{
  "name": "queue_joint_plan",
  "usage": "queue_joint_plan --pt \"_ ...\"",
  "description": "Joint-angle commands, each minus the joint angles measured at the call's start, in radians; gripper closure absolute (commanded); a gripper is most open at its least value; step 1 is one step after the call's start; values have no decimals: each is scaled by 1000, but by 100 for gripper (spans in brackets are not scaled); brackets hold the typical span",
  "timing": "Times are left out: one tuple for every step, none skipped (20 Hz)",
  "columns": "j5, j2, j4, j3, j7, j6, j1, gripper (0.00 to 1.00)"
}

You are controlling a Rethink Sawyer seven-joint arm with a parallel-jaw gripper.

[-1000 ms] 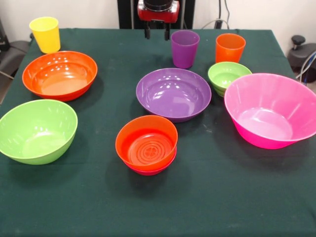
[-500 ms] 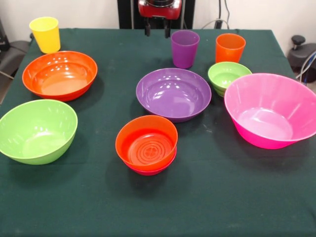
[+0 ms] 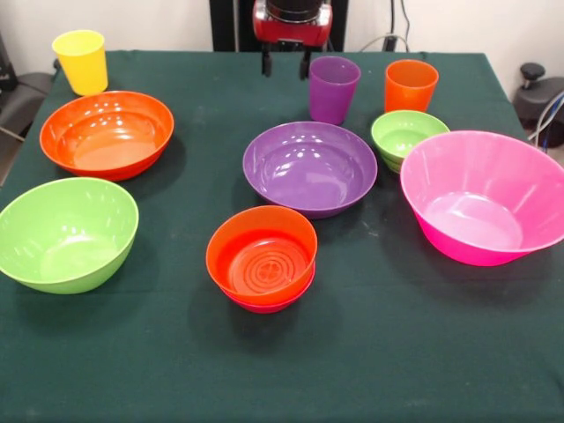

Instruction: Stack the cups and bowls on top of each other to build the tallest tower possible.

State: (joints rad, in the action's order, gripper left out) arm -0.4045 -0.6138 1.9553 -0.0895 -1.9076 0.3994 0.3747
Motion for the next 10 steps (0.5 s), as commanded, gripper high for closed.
queue_joint_plan --pt "31 71 -113 -94 -31 53 -23 0" --pt "30 73 -120 -95 -27 58 -23 0" --pt "31 80 -139 -97 -19 70 -21 0" --pt "30 83 -148 -100 -11 78 -18 0" --pt "36 92 -170 -107 1 100 -12 0" --pt "36 95 -180 -109 8 111 -10 0" --pt "36 97 -191 -111 15 121 -8 0" --pt "35 98 -199 -111 19 129 -8 0" --pt "35 101 -209 -112 24 137 -8 0" --pt "35 101 -216 -113 27 144 -8 0"
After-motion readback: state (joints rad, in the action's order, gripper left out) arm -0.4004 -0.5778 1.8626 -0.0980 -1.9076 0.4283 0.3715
